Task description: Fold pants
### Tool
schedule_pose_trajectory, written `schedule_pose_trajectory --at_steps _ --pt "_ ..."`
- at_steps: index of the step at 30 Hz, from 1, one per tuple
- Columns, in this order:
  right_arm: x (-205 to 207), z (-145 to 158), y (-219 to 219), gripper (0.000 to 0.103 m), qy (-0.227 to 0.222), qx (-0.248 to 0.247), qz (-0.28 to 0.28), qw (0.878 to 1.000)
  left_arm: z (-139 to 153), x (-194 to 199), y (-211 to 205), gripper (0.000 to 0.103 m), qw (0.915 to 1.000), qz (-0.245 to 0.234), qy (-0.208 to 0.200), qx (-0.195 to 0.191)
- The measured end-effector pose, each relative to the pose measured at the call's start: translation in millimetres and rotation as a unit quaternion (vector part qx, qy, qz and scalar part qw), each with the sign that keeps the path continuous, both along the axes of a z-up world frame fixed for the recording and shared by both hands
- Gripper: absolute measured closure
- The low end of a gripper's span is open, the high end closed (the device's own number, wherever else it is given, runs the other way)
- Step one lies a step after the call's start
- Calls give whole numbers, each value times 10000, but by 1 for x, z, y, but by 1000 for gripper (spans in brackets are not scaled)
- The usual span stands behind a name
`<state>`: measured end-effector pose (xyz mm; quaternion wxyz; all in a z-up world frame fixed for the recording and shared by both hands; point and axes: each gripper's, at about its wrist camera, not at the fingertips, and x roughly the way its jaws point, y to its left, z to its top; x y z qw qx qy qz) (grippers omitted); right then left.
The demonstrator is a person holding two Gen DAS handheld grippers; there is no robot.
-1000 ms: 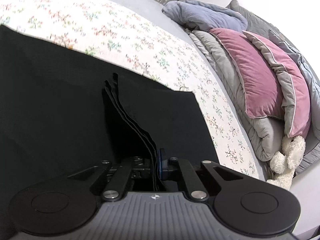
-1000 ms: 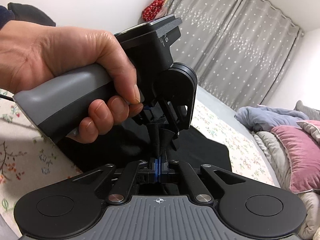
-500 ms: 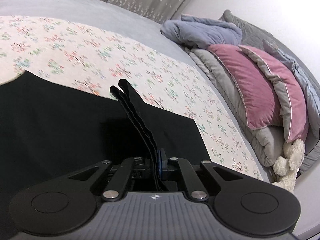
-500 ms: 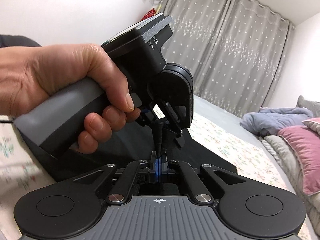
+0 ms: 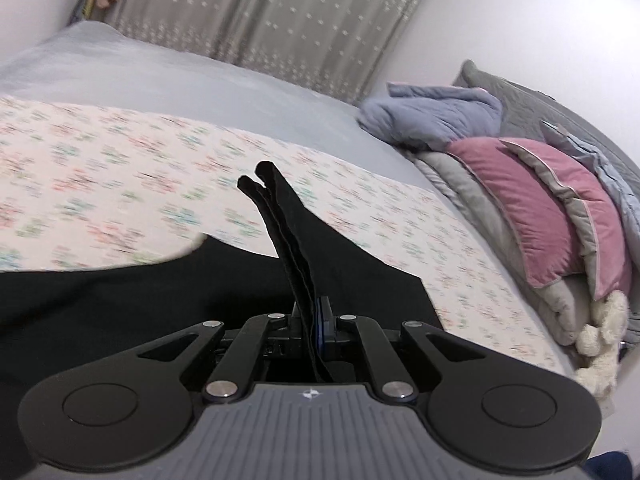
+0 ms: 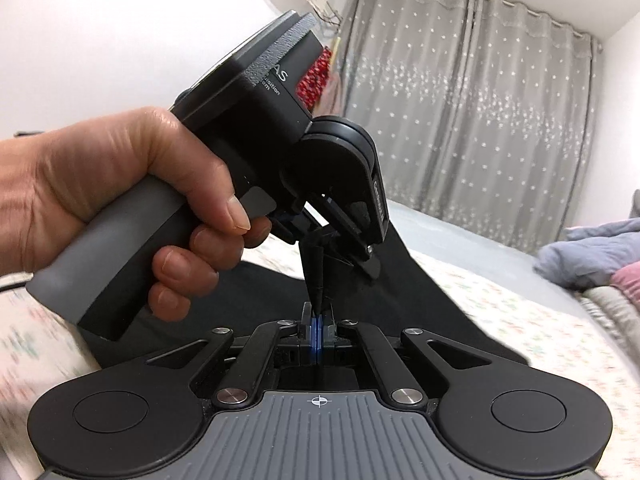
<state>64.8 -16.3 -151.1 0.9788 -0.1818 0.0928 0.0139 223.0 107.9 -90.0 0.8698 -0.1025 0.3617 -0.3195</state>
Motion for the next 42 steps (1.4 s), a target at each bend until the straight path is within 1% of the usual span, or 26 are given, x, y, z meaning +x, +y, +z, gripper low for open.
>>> schedule_pose_trajectory --at_steps 2,5,9,10,14,16,19,23,26,29,32,34,36,38,39,40,41,42 --pt "3 -1 17 103 -23 19 127 9999 2 0 20 96 9998 159 -98 76" --pt "11 -4 41 103 -5 71 370 9993 3 -1 51 96 9990 400 -173 75" --pt "15 -7 64 103 81 257 652 9975 4 -2 85 96 9964 681 -368 355" --pt "16 -8 69 103 112 291 730 9968 4 -2 94 96 9960 741 -382 334" --pt "16 -13 91 103 136 380 1020 9940 4 -1 132 96 9938 1058 -339 87" --pt "20 -16 102 103 209 435 1131 9924 2 0 145 96 9920 1236 -267 43" --pt "24 -20 116 103 320 494 1307 9897 0 -1 154 96 9902 1359 -292 95" --pt "24 -29 129 103 412 465 1453 9874 -5 0 162 96 9873 1543 -262 255" --pt "29 -32 136 103 611 577 1557 9842 -12 0 183 96 9846 1729 -137 201" --pt "30 -37 153 103 766 522 1720 9807 -18 4 200 96 9805 1956 -9 212" --pt "31 -46 168 103 855 349 1828 9788 -22 7 214 96 9745 2202 49 428" --pt "37 -47 171 103 1016 417 1901 9756 -26 9 223 94 9702 2384 199 397" --pt "42 -52 174 103 1143 434 1943 9733 -33 12 236 91 9612 2711 471 206" --pt "48 -55 175 103 1258 449 1952 9716 -39 13 246 79 9571 2847 534 2" --pt "50 -57 175 103 1328 477 1932 9710 -42 13 251 71 9539 2929 648 -122" --pt "60 -54 172 103 1405 527 1904 9702 -43 12 256 71 9503 3019 722 -226" --pt "61 -56 172 103 1483 594 1887 9690 -43 11 259 71 9484 3067 747 -313" --pt "61 -57 171 103 1545 681 1891 9673 -41 9 262 71 9482 3064 759 -361"
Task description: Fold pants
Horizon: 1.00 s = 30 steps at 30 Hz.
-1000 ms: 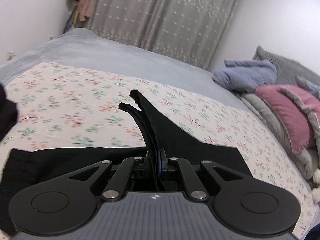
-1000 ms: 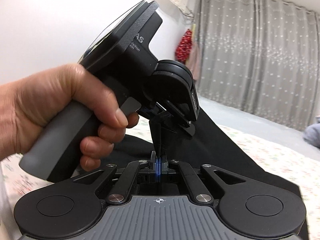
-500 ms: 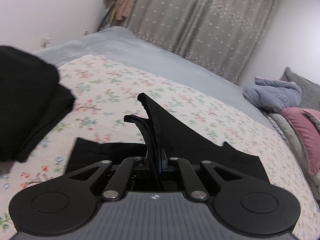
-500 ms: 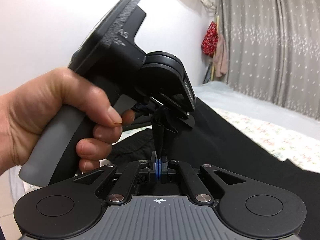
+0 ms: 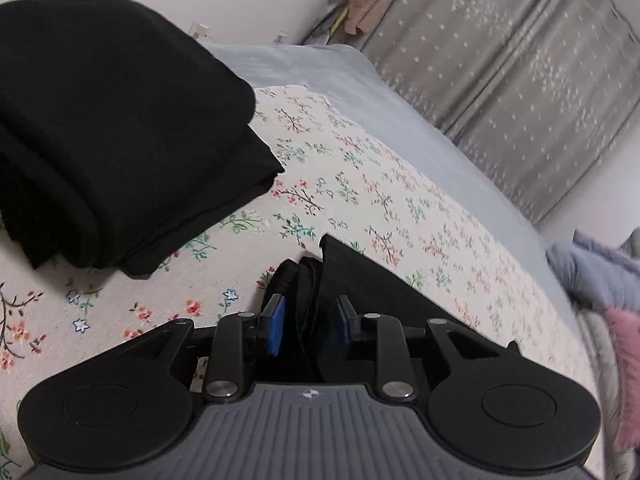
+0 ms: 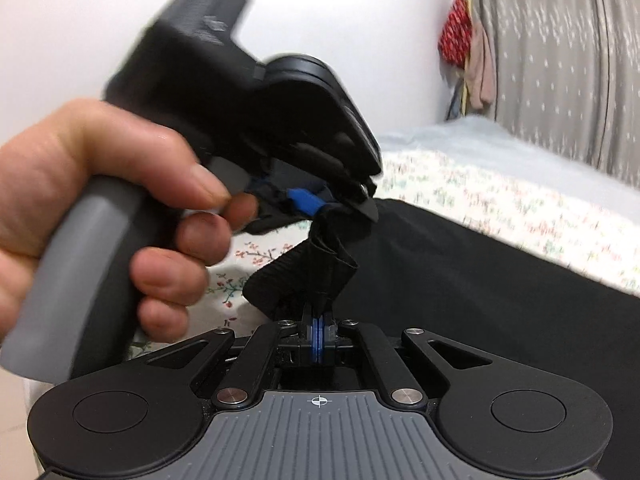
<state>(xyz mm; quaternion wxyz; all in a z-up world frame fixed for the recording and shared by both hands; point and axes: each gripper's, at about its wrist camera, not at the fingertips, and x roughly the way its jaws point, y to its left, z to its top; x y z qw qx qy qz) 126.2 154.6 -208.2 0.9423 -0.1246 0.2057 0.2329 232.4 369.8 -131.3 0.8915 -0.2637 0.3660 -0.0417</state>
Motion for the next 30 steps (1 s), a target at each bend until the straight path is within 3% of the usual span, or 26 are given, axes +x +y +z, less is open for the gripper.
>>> schedule_pose_trajectory --at_steps 6,11,17,21,23,26,27,28,30 --pt "-8 -3 11 103 -10 -37 143 9999 13 -8 2 71 9989 -29 75 458" --pt "0 -5 21 103 19 -275 107 9996 2 -6 10 71 9993 -47 300 214" --pt "-7 2 29 103 -269 -589 242 9976 13 -11 11 71 9997 -145 84 168" --pt "5 -8 34 94 0 -794 361 9962 10 -9 7 71 9989 -269 211 330" --pt "4 -4 25 91 164 -631 468 9968 10 -9 6 71 9988 -340 213 278" --pt "-7 9 -6 60 675 74 631 9957 17 -12 1 71 9989 -358 68 298" --pt "-13 14 -23 46 836 430 692 9932 21 -13 -2 71 9987 -414 -32 279" --pt "-16 19 -38 39 908 679 698 9911 26 -15 -5 71 9983 -495 -153 257" --pt "-29 27 -69 39 1027 1122 586 9866 37 -19 -17 71 9964 -680 -415 297"
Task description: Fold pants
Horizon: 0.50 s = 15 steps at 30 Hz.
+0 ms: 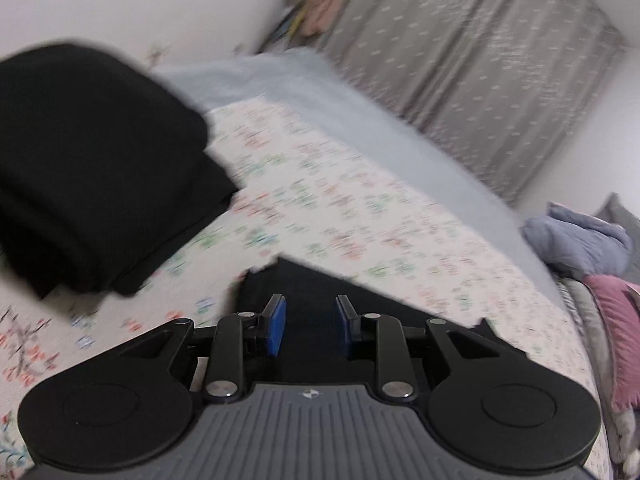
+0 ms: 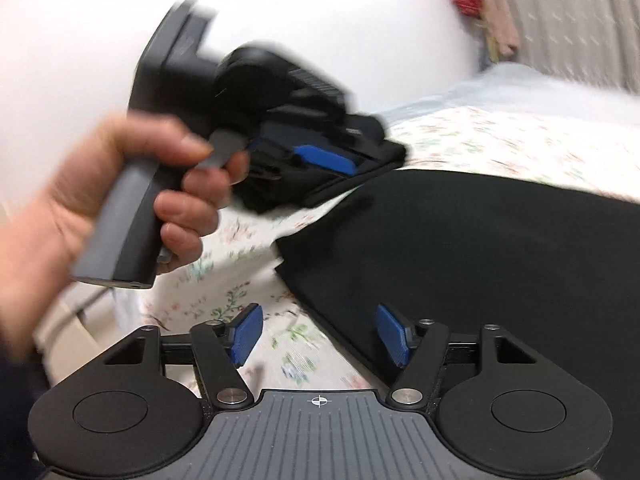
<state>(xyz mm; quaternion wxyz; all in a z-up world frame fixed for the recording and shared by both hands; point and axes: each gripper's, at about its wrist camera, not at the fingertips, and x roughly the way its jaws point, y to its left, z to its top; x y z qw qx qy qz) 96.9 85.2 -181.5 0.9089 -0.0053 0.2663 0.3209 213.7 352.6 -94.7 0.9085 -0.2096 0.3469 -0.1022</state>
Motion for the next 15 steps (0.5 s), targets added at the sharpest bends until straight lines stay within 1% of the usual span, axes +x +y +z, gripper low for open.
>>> schedule_pose_trajectory --at_steps 2,4,6,7,8,9,10,11,12,13,15 --pt "-10 10 -31 39 91 226 -177 9995 8 -3 -16 71 9995 -225 -188 125" --pt "-17 20 -61 40 50 275 -509 9983 11 -6 -37 71 9981 -445 -296 301" --pt "-18 31 -94 42 -25 162 -1005 9948 3 -4 -59 71 9966 -603 -139 553" --pt "-8 35 -108 48 -62 96 -1286 9916 -4 -3 -72 71 9951 -646 8 749" --pt "-8 36 -124 54 -67 30 -1650 9863 -13 -2 -83 71 9926 -694 134 988" --pt "-6 37 -142 64 44 -45 -2043 9789 -23 0 -93 71 9892 -702 289 1250" --pt "-5 35 -156 72 203 -114 -2296 9730 -33 3 -99 71 9861 -666 493 1440" --pt "-9 32 -169 74 330 -184 -2487 9678 -43 7 -102 72 9826 -566 735 1608" --pt "-12 29 -181 75 385 -278 -2628 9637 -53 8 -102 77 9799 -469 884 1723" --pt "-16 27 -190 78 434 -405 -2697 9611 -61 10 -101 79 9788 -414 961 1759" --pt "-24 20 -205 82 597 -578 -2779 9570 -67 11 -98 81 9797 -303 990 1719"
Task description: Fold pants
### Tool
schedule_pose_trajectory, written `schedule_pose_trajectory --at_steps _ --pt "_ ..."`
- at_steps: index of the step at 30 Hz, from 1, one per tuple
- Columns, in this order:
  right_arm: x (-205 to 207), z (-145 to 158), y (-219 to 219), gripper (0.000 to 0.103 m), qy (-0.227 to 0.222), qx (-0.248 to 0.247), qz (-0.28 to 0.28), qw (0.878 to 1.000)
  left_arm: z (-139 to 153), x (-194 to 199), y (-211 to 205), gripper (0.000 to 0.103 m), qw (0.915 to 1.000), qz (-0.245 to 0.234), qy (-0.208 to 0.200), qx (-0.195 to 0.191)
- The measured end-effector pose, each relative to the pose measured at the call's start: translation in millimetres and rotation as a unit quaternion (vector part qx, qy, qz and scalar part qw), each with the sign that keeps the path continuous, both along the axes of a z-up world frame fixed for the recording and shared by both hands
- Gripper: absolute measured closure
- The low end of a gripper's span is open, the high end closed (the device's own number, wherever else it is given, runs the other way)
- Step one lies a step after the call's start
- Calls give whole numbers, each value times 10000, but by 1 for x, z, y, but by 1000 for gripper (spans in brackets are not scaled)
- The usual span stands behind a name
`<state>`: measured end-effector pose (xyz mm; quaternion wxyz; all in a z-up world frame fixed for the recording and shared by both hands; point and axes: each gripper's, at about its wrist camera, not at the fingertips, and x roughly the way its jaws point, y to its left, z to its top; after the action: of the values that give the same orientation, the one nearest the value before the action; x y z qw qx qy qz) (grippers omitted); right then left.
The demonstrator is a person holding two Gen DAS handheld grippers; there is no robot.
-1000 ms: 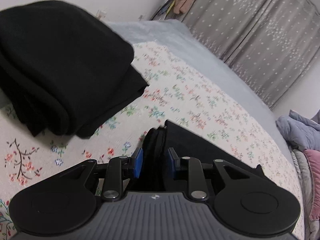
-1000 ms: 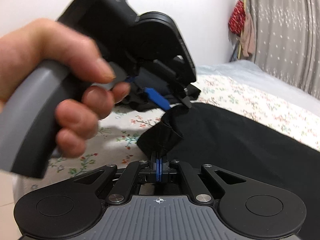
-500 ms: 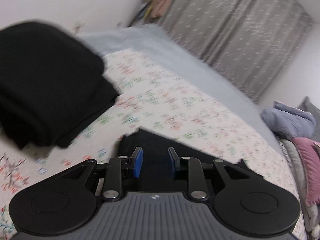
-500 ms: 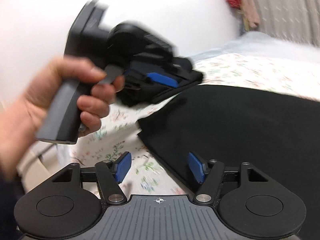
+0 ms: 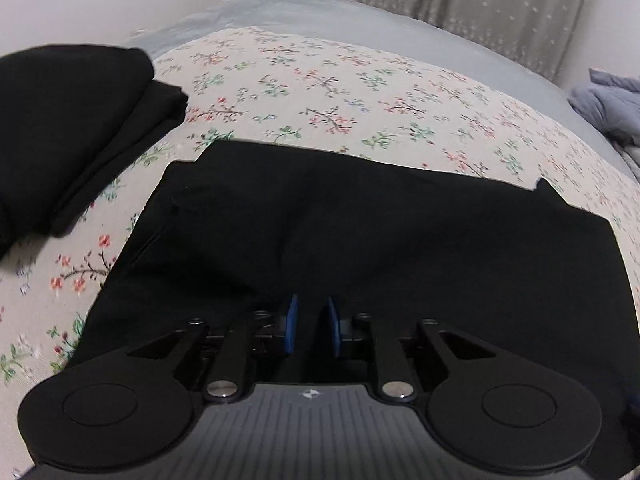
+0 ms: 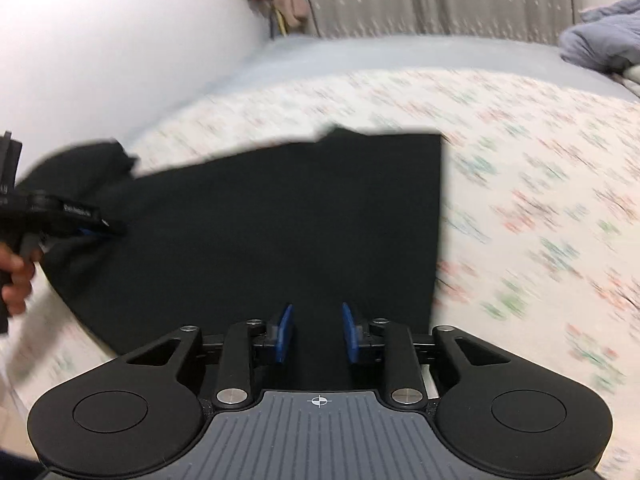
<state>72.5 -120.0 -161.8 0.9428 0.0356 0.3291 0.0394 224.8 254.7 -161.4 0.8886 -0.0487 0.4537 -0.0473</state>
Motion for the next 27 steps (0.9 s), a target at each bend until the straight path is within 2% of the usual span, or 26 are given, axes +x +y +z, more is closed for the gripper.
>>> schedule_pose_trajectory --at_steps 3,8,12,14,17,21,25,27 --pt "-24 -8 -9 82 65 62 12 10000 0 0 1 86 9999 138 21 83" --pt "-71 -27 -16 82 -52 -60 34 10000 0 0 -12 86 9990 202 -1 409" --pt "-71 -17 -27 81 223 63 113 9997 14 -6 -24 85 9978 379 -3 537" --pt "-76 -4 -37 74 144 205 122 9996 25 -12 -32 85 9985 328 -171 393" --pt "-77 20 -50 74 -73 208 161 9996 40 -24 -53 85 9985 95 -389 380" --pt "-54 34 -74 74 27 495 89 9987 48 -42 -96 84 9973 -463 -541 159" --pt "-23 18 -93 73 356 697 50 9969 37 -61 -154 83 9904 -1272 -498 213" --pt "-14 2 -100 73 510 897 28 9947 27 -65 -175 82 9875 -1533 -319 185"
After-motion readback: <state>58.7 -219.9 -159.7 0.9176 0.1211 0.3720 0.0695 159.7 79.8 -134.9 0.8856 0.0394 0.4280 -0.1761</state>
